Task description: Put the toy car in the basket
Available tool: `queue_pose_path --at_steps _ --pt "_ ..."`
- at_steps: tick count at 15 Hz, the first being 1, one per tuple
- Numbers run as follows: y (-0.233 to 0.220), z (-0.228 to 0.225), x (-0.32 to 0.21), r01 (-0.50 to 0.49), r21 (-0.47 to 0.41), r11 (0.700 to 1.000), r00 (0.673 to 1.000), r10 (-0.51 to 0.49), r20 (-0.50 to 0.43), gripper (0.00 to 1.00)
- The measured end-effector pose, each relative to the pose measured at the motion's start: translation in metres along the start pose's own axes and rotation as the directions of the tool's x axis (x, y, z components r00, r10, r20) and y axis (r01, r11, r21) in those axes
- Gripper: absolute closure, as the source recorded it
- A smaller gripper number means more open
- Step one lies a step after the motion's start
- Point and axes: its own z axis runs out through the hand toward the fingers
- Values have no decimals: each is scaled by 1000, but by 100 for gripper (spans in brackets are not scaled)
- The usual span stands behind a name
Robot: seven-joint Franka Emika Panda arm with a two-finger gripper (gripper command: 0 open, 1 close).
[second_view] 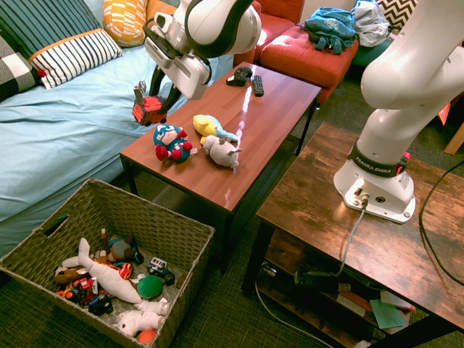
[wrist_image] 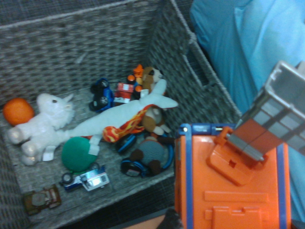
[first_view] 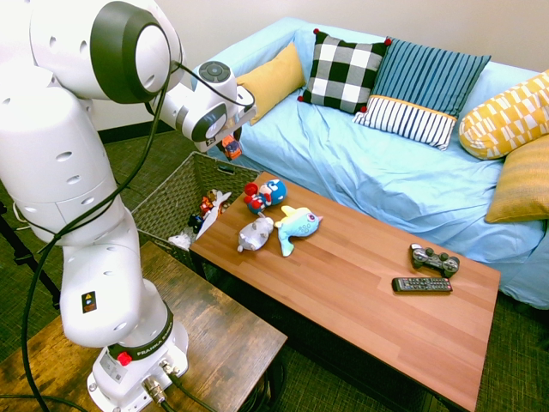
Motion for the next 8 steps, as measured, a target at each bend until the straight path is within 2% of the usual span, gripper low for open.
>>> queue_pose_path --at_steps 3,8 --pt "-43 11 -21 90 38 995 995 -91 37 100" --pt "-98 14 -35 193 26 981 977 -194 84 100"
